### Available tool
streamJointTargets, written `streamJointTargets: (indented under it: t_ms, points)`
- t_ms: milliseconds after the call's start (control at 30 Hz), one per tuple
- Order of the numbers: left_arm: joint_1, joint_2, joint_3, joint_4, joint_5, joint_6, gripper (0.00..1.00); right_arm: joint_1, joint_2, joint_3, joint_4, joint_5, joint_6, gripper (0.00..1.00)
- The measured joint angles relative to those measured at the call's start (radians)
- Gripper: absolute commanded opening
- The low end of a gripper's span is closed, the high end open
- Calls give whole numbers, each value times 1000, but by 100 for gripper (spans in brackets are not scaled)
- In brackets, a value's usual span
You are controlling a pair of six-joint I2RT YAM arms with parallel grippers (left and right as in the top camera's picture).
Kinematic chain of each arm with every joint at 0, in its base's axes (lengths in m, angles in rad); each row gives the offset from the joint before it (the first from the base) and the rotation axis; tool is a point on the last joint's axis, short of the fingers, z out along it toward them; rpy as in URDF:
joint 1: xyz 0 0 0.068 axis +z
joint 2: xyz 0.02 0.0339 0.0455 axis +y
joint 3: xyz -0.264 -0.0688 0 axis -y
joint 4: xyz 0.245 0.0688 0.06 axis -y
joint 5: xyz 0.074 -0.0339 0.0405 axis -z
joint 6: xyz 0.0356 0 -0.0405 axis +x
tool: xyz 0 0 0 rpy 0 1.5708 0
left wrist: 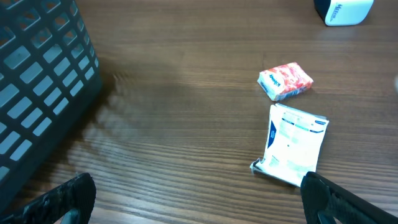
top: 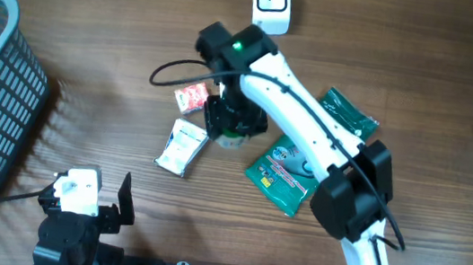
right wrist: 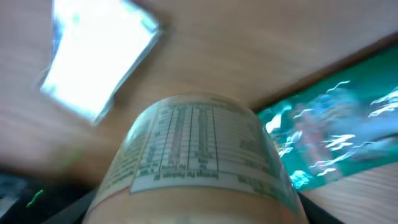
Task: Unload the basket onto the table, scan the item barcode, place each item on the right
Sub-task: 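Lift the jar and hold its label toward the scanner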
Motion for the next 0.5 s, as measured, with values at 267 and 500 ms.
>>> streamJointTargets:
  t_ms: [267, 500]
  points:
    - [0, 0, 0, -1, 0, 0, 100, -13, 17, -1, 617, 569, -178, 51]
    - [0, 0, 0, 0, 0, 0, 100, -164, 231, -3, 1233, 788, -430, 53]
